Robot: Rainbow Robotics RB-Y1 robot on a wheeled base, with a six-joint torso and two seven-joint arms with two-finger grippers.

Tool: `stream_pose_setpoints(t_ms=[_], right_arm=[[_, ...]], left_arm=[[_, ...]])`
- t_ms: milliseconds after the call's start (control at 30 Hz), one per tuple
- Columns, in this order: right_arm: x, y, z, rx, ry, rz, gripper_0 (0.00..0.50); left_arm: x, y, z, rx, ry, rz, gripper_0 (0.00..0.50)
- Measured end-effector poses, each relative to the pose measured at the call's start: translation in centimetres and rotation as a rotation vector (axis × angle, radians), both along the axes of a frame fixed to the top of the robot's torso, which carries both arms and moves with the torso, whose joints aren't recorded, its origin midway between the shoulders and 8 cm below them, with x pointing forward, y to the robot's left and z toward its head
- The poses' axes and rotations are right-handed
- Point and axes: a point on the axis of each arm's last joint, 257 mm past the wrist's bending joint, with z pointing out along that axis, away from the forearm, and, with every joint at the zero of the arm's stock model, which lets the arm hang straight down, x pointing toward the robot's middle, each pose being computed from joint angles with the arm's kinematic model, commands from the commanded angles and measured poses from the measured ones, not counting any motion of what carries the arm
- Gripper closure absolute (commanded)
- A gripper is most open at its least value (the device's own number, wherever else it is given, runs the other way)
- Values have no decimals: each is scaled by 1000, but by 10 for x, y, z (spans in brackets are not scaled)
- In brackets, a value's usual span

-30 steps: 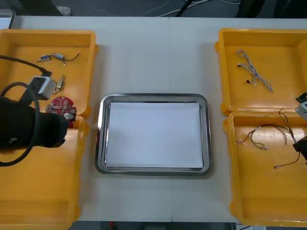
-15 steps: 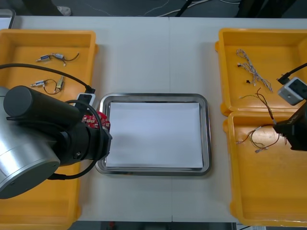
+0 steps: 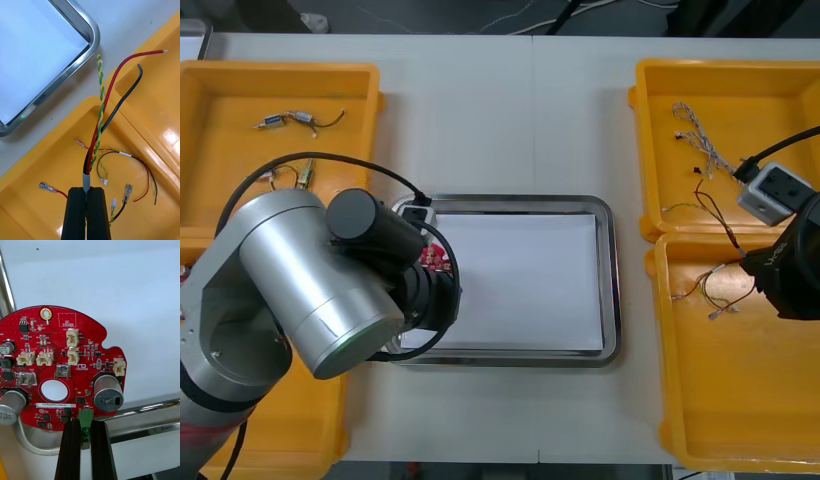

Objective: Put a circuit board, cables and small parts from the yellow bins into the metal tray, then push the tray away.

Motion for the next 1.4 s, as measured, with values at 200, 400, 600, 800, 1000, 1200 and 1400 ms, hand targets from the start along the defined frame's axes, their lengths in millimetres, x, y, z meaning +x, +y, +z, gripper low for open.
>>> stream_pose_setpoints(t_ms=[200, 400, 600, 800, 1000, 1200, 1400], right_arm=[[1, -2, 0, -5, -2, -9, 500], [-1, 1, -6, -25, 15, -1, 500], [-4, 9, -12, -50, 34, 36, 500], [-7, 15, -9, -49, 26, 46, 500], [-9, 18, -8, -43, 25, 46, 500], [-10, 17, -8, -46, 30, 43, 500], [-11, 16, -8, -43, 34, 34, 500]], left_arm=[[-3, -11, -9, 3, 26, -17, 500], [-6, -8, -24, 36, 61, -26, 500], [-3, -7, -39, 63, 89, -32, 500], [5, -14, -44, 60, 98, -19, 500], [9, -19, -48, 65, 102, -17, 500], [6, -21, -52, 75, 109, -27, 500], [4, -21, -56, 84, 117, -32, 500]])
